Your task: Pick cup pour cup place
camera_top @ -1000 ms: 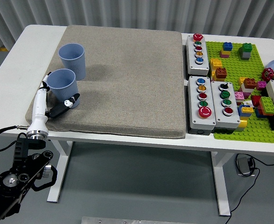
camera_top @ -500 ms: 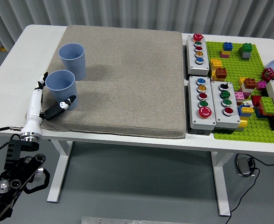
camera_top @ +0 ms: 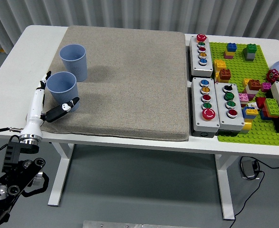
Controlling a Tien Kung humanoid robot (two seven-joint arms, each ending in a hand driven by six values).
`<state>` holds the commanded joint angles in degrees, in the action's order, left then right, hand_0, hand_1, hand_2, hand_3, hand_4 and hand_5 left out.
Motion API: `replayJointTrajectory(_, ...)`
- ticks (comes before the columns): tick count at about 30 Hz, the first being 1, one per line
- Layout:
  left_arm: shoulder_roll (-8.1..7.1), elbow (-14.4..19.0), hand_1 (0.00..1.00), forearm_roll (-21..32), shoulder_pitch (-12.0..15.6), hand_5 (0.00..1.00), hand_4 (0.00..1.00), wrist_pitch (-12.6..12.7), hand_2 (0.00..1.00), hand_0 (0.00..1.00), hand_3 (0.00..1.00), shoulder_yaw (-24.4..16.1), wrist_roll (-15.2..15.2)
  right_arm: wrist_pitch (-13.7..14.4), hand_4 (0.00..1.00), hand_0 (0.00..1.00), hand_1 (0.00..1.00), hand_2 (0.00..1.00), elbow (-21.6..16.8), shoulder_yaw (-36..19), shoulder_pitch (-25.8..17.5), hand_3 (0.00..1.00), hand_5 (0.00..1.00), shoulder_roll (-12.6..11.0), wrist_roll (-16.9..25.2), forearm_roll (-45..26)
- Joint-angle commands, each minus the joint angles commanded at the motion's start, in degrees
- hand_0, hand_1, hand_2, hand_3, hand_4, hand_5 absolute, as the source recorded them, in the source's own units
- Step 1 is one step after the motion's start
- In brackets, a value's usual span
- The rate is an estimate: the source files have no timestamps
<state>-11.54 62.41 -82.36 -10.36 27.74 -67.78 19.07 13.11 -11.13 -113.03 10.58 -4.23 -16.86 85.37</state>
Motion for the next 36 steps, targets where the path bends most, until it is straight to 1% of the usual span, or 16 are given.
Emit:
replayJointTrajectory(11,-0.63,2.08,0.98,-0.88,1.79,0.444,0.998,-0.43,0.998,0.965,0.998,-1.01,-0.12,-0.02,0.002,0.675,0.602,0.576,0.01,-0.01,0.01,0.591,0.105,-0.04,-0.02,0.07)
replayJointTrajectory(17,-0.94,4.38,0.981,-2.02,3.29,0.449,0.998,-0.15,0.998,0.966,0.998,-3.02,-0.25,-0.03,0.002,0.675,0.602,0.576,0.0,-0.11,-0.37,0.591,0.101,-0.06,-0.06,0.36)
replayJointTrajectory(19,-1.26,5.32,0.981,-2.03,3.77,0.449,0.998,0.35,0.998,0.966,0.998,-3.3,-0.28,0.03,0.002,0.675,0.602,0.576,-0.01,-0.07,-0.54,0.591,0.101,-0.03,-0.06,0.33)
replayJointTrajectory(21,-1.66,6.52,0.981,-2.89,4.2,0.449,0.998,0.81,0.998,0.966,0.998,-3.7,-0.32,0.04,0.002,0.675,0.602,0.576,-0.01,-0.04,-0.64,0.591,0.101,-0.03,-0.06,0.29)
replayJointTrajectory(22,-1.84,7.8,0.971,-2.67,4.46,0.486,0.998,1.54,0.998,0.96,0.998,-4.32,-0.19,0.03,0.002,0.675,0.603,0.576,-0.01,0.0,-0.68,0.591,0.103,-0.04,-0.08,0.25)
replayJointTrajectory(24,-2.07,10.11,0.971,-2.55,4.67,0.486,0.998,2.35,0.998,0.96,0.998,-5.49,-0.51,0.03,0.002,0.675,0.603,0.576,-0.04,-0.08,-0.71,0.591,0.103,0.0,-0.14,0.33)
replayJointTrajectory(25,-2.27,11.96,0.971,-2.05,4.62,0.486,0.998,2.88,0.998,0.96,0.998,-6.24,-0.6,0.05,0.002,0.675,0.603,0.576,-0.04,-0.1,-0.69,0.591,0.103,0.01,-0.15,0.32)
replayJointTrajectory(27,-2.44,13.65,0.971,-1.61,4.5,0.486,0.998,3.39,0.998,0.96,0.998,-6.71,-0.72,0.08,0.002,0.675,0.603,0.576,-0.04,-0.1,-0.69,0.591,0.103,0.01,-0.15,0.27)
replayJointTrajectory(28,-2.76,15.49,0.882,-0.83,4.15,0.633,0.963,4.75,0.976,0.881,0.968,-7.23,-1.12,0.13,0.002,0.675,0.602,0.577,-0.04,-0.04,-0.69,0.592,0.1,0.02,-0.14,0.12)
replayJointTrajectory(29,-3.07,17.28,0.882,1.08,3.41,0.633,0.963,6.19,0.976,0.881,0.968,-7.98,-0.56,0.18,0.002,0.675,0.602,0.577,-0.04,0.07,-0.7,0.592,0.1,0.01,-0.11,-0.07)
replayJointTrajectory(30,-3.17,18.36,0.882,3.27,3.16,0.633,0.963,6.89,0.976,0.881,0.968,-8.23,-0.35,0.19,0.002,0.675,0.602,0.577,-0.04,0.11,-0.7,0.592,0.1,0.0,-0.1,-0.13)
replayJointTrajectory(32,-3.53,20.1,0.882,7.36,1.85,0.633,0.963,6.64,0.976,0.881,0.968,-9.58,-0.01,0.26,0.002,0.675,0.602,0.577,-0.03,0.26,-0.72,0.592,0.1,-0.01,-0.07,-0.36)
replayJointTrajectory(33,-3.84,20.8,0.882,9.6,0.52,0.633,0.963,5.84,0.976,0.881,0.968,-10.6,0.09,0.27,0.002,0.675,0.602,0.577,-0.01,0.38,-0.73,0.592,0.1,-0.04,-0.03,-0.53)
replayJointTrajectory(34,-3.97,21.1,0.743,12.58,-0.21,0.998,0.792,5.5,0.781,0.746,0.763,-11.06,0.14,0.28,0.002,0.675,0.603,0.576,-0.01,0.43,-0.73,0.593,0.101,-0.06,-0.02,-0.6)
replayJointTrajectory(35,-4.2,20.54,0.743,14.81,-1.21,0.998,0.792,4.53,0.781,0.746,0.763,-11.76,-0.04,0.31,0.002,0.675,0.603,0.576,0.0,0.51,-0.72,0.593,0.101,-0.09,0.01,-0.71)
replayJointTrajectory(36,-4.43,19.8,0.743,17.05,-2.96,0.998,0.792,2.3,0.781,0.746,0.763,-12.66,-0.18,0.34,0.002,0.675,0.603,0.576,0.01,0.61,-0.68,0.593,0.101,-0.13,0.03,-0.8)
